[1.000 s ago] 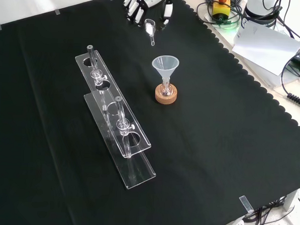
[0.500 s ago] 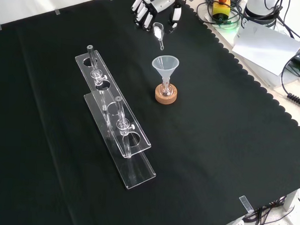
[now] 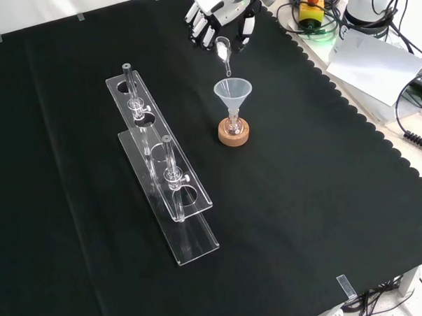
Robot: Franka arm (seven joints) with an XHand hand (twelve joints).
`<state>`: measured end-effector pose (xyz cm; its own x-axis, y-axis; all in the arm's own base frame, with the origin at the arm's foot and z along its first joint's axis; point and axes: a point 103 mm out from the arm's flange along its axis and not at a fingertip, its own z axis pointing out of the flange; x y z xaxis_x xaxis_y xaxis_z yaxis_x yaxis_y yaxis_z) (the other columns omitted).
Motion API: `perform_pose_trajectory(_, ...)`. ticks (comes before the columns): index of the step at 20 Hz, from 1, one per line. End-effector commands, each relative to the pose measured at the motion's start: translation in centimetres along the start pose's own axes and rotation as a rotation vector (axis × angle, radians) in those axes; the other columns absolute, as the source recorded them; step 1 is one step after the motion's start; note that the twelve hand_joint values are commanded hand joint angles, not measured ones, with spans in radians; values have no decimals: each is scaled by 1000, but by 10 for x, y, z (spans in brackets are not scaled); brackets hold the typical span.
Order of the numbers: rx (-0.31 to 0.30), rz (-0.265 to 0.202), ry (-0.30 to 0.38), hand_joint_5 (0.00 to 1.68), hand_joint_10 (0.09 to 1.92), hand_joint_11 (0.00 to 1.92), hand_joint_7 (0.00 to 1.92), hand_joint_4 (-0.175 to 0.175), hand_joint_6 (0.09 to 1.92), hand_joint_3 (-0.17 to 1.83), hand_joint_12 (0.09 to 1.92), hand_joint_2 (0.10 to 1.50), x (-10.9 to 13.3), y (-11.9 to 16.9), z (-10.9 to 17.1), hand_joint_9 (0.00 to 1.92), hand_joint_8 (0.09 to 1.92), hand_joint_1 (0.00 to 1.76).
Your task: Pour all the NaCl from the weighing funnel into the round-bottom flask.
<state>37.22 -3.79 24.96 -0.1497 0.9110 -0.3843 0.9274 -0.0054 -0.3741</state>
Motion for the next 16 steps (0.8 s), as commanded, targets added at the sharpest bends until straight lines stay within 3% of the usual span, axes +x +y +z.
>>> perform_pose_trajectory(1,15,-10,-42,1160,475,598,609,175,973,863,1246,603,4,5,-5,903,604,1099)
perform_pose_trajectory(16,41,-15,-134,1162,472,592,611,175,969,862,1247,602,12,10,-16,906,603,1099)
